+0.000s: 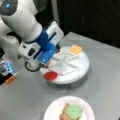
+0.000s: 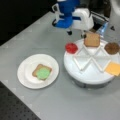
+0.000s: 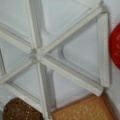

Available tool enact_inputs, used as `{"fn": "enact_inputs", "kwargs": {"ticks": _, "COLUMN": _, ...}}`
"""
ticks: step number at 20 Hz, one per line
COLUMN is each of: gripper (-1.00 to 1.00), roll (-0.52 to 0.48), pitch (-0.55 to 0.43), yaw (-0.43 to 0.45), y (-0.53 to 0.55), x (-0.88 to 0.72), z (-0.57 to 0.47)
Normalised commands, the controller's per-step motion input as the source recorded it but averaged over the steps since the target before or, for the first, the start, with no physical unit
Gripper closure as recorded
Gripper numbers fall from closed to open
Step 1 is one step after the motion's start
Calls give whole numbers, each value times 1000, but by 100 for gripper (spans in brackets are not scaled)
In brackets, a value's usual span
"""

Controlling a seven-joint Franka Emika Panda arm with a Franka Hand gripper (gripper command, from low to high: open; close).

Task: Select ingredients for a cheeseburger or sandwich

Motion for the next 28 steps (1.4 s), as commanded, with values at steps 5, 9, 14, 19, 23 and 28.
{"fn": "enact_inputs", "kwargs": {"ticks": 5, "gripper": -100, "roll": 471, "pitch": 171, "yaw": 118, "y": -369, "x": 291, "z": 93}}
{"fn": "enact_inputs", "kwargs": {"ticks": 9, "gripper": -100, "roll": 527, "pitch": 145, "yaw": 140, "y": -349, "x": 214, "z": 50}}
{"fn": "enact_inputs", "kwargs": {"ticks": 14, "gripper": -100, "roll": 461, "pitch": 123, "yaw": 114, "y": -322, "x": 210, "z": 20}}
{"fn": "enact_inputs", "kwargs": {"ticks": 19, "gripper": -100, "roll": 467, "pitch": 129, "yaw": 49, "y": -338, "x": 204, "z": -13}}
{"fn": "enact_inputs", "kwargs": {"ticks": 23, "gripper": -100, "roll": 454, "pitch": 80, "yaw": 88, "y": -355, "x": 185, "z": -41}}
{"fn": "enact_inputs", "kwargs": {"ticks": 28, "gripper": -100, "roll": 498, "pitch": 8, "yaw": 163, "y": -408, "x": 175, "z": -100}}
